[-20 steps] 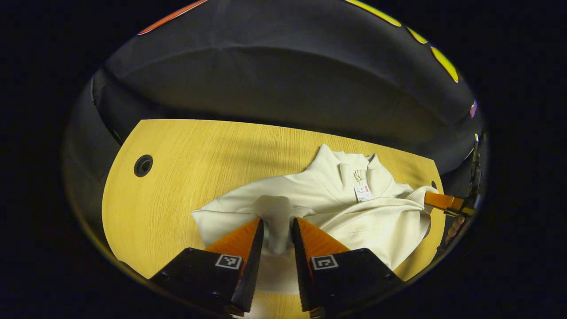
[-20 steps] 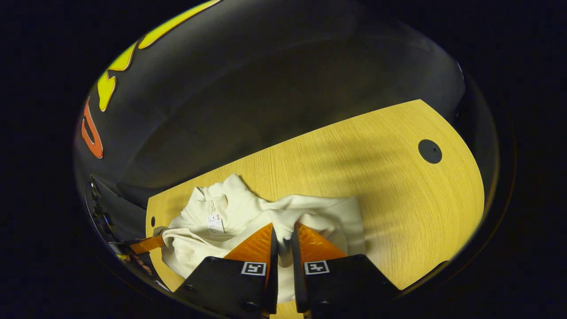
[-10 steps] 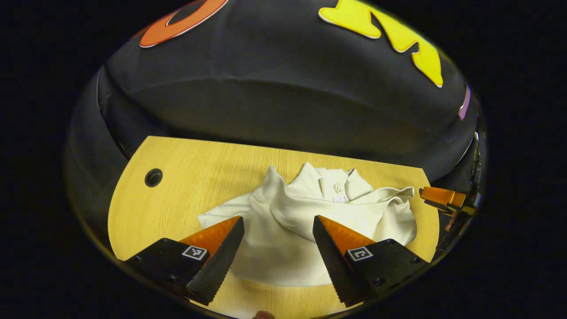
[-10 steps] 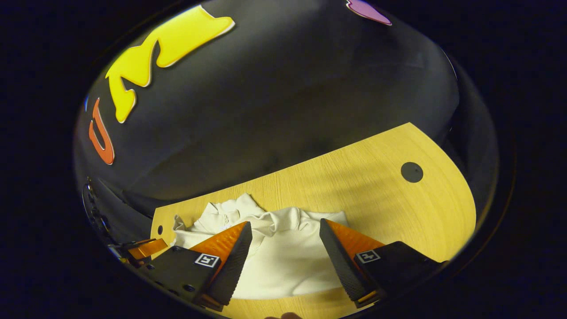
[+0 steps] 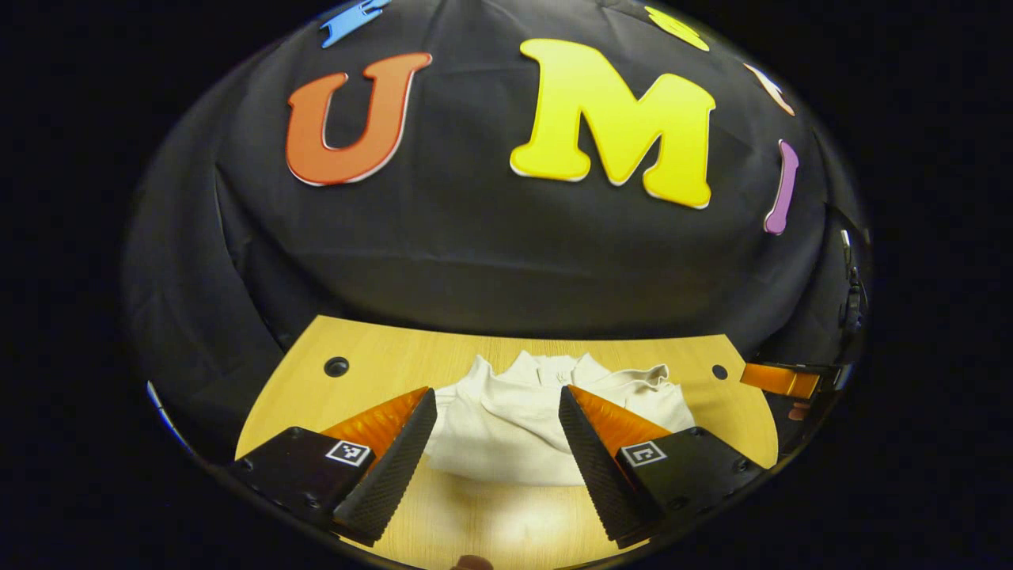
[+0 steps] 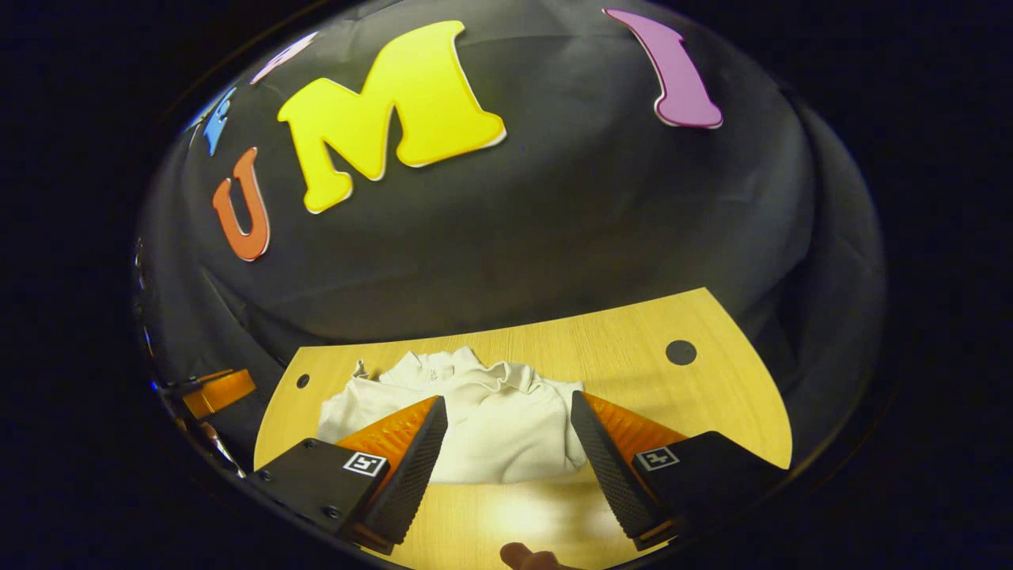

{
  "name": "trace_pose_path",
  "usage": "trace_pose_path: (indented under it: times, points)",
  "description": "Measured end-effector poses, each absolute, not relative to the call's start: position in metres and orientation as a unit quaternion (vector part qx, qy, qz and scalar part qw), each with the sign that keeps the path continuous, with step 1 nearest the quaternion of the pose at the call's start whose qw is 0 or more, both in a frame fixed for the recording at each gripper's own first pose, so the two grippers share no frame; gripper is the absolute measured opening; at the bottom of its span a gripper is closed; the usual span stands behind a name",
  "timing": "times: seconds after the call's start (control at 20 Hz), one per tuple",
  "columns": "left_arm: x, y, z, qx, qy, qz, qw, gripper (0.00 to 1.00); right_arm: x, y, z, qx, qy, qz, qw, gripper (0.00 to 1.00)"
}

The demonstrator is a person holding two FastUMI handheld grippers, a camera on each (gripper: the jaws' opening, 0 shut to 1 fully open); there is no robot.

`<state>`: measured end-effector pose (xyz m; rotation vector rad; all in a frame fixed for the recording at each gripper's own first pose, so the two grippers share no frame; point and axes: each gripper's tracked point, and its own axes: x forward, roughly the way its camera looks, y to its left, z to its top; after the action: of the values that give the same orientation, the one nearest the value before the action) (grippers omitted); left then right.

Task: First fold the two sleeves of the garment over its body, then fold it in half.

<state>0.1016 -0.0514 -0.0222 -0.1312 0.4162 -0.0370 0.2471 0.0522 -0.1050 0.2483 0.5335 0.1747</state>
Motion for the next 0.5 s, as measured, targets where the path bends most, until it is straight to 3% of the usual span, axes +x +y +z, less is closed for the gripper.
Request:
trace_pose_path:
  times: [0.05, 0.2, 0.5]
  points:
    - [0.083, -0.047, -0.005, -0.066, 0.186, -0.015, 0.98, 0.98, 0.229, 0.05, -0.09, 0.107, 0.248, 0.09, 0.959, 0.94]
    - [0.025, -0.038, 0.034, -0.057, 0.115, -0.027, 0.991, 0.98, 0.173, 0.037, -0.045, 0.028, 0.176, 0.072, 0.981, 0.98]
    - [-0.086, 0.0, 0.041, 0.009, 0.056, -0.029, 0.998, 0.98, 0.035, 0.056, 0.021, -0.007, 0.045, 0.021, 0.999, 0.97]
